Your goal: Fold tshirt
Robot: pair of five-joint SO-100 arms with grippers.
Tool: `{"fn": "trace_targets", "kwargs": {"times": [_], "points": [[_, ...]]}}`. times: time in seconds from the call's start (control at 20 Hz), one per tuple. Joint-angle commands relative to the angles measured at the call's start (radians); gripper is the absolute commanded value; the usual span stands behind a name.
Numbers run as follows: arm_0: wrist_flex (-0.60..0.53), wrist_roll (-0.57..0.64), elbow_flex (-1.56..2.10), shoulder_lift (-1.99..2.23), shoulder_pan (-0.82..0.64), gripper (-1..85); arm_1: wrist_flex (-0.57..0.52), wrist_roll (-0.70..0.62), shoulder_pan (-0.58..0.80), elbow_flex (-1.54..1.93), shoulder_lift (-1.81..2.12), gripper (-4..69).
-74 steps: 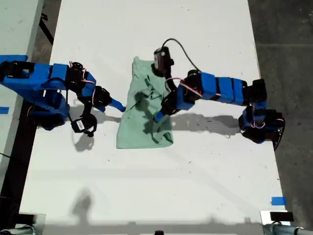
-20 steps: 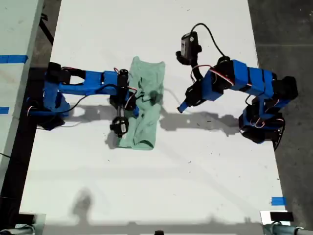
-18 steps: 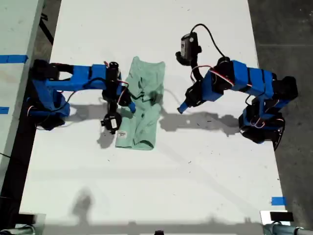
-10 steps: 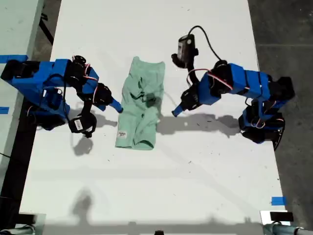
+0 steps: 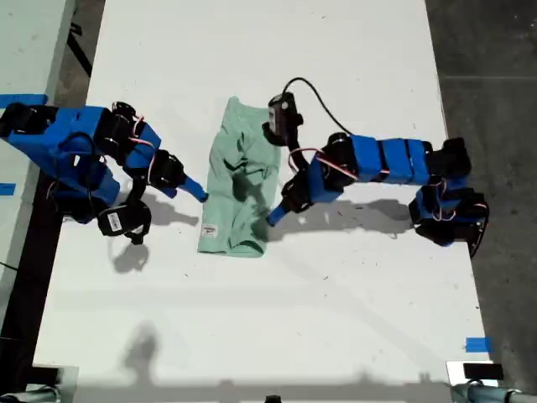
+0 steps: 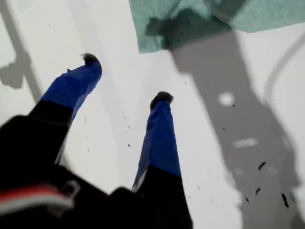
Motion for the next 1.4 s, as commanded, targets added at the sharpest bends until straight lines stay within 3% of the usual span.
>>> {"fn": "trace_targets", "kwargs": {"times": [0.0, 0.15, 0.3, 0.55, 0.9, 1.15, 1.25, 1.35], "points": [[-0.170, -0.012, 0.104, 0.025, 0.020, 29.0, -0.072, 0.021, -0.021, -0.106, -0.083, 26.7], [-0.342, -0.012, 0.233, -0.040, 0.037, 28.9, -0.133, 0.040, -0.021, -0.133, -0.192, 26.5], [-0.439, -0.018, 0.247, -0.176, 0.071, 29.1, -0.196, 0.055, -0.012, -0.137, -0.265, 26.1], [-0.423, -0.032, 0.245, -0.204, 0.094, 31.4, -0.233, 0.058, -0.002, -0.189, -0.310, 25.1], [-0.647, -0.034, 0.261, -0.451, 0.129, 28.9, -0.383, 0.115, -0.023, -0.210, -0.488, 24.2], [-0.537, 0.071, 0.041, -0.666, 0.132, 14.8, -0.408, 0.155, -0.051, -0.219, -0.540, 18.8], [-0.522, 0.112, -0.014, -0.704, 0.129, 10.3, -0.399, 0.172, -0.064, -0.219, -0.541, 11.7], [-0.508, 0.071, -0.057, -0.704, 0.137, 0.1, -0.387, 0.175, -0.077, -0.219, -0.537, 2.1]]}}
